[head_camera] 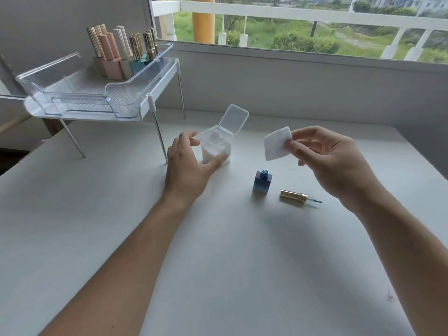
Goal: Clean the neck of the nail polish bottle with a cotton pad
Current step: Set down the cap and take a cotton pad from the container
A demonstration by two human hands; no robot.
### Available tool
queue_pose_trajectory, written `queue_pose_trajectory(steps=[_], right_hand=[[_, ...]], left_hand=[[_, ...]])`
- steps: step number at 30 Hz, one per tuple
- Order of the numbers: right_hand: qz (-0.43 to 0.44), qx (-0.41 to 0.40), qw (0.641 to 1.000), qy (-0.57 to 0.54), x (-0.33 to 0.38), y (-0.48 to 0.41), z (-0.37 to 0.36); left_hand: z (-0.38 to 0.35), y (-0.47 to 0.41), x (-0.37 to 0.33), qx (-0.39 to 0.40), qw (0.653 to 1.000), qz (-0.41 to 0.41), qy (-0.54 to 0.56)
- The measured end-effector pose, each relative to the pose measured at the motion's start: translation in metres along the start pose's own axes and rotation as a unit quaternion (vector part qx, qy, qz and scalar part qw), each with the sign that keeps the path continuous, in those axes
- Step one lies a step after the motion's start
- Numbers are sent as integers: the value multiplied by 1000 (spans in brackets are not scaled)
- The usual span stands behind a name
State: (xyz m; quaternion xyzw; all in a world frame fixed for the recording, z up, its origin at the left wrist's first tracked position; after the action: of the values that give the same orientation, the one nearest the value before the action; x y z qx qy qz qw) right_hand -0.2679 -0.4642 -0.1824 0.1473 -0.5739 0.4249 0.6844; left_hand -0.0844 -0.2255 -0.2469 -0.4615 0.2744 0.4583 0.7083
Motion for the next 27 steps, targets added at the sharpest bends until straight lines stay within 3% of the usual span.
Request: queue_pose_trajectory(steps=[6,9,13,20,27], right_hand=[[-6,-24,999,-38,-7,12,7],[-9,-19,999,-48,-8,17,8],[-18,-11,997,-73,-6,20,10],[-22,13,996,-83,-4,24,5],[-31,28,995,-94,-5,26,2]], left_hand=[[30,4,-41,-79,992,-98,12],[33,11,-61,-81,986,-143,40],[20,24,-75,-2,985,-146,90],[-10,42,-73,157,974,-77,147],[-22,45,-70,202,951,-8,235]])
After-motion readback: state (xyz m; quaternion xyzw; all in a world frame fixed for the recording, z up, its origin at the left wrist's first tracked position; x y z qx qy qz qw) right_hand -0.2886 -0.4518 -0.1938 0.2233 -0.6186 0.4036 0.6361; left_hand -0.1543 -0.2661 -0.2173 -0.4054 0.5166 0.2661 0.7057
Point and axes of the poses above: each hand's wrist, its own y-axis away from the middle knuckle, its own z-axis out of the back of the hand, x = y × z, the point moved 7 cm from there along -y, towards the middle knuckle, and after that the axes turned 7 degrees about -x, right-handed, at the moved point
